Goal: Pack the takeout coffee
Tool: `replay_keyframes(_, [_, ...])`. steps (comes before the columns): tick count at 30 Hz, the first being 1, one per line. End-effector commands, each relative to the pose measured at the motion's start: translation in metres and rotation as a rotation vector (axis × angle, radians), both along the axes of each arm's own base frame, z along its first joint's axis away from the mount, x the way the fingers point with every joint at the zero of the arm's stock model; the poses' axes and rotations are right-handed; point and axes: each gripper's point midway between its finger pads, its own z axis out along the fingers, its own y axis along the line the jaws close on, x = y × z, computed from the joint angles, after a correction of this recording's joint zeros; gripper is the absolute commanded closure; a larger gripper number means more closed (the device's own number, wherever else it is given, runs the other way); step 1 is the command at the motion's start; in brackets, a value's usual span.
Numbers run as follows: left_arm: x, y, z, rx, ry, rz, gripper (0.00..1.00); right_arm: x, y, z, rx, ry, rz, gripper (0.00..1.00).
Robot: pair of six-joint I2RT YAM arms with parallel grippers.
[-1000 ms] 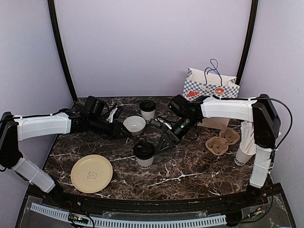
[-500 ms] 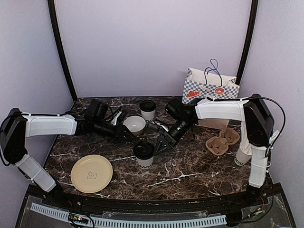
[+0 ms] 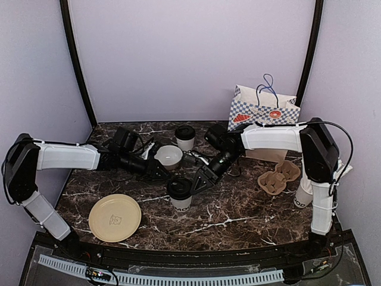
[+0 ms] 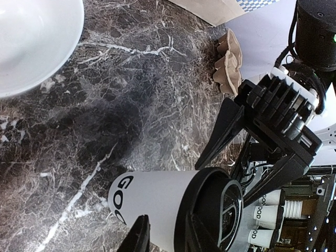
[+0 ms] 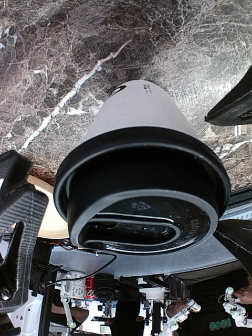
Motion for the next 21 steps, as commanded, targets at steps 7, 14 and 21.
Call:
replay_keyframes(7, [-0.011, -0.001, -0.008, -0.022, 0.038, -0.037, 0.74, 0.005, 0.006, -0.008, -0.013, 0.008, -0.006, 0.4])
replay_keyframes(14, [-0.019, 0.006, -0.03, 0.03, 0.072, -0.035, 0.74, 0.009, 0.006, -0.024, -0.058, 0.018, -0.028, 0.4])
replay_keyframes(21, [-0.031, 0.019, -0.055, 0.113, 0.128, -0.02, 0.79, 0.039, -0.024, -0.091, -0.359, -0.106, -0.153, 0.43])
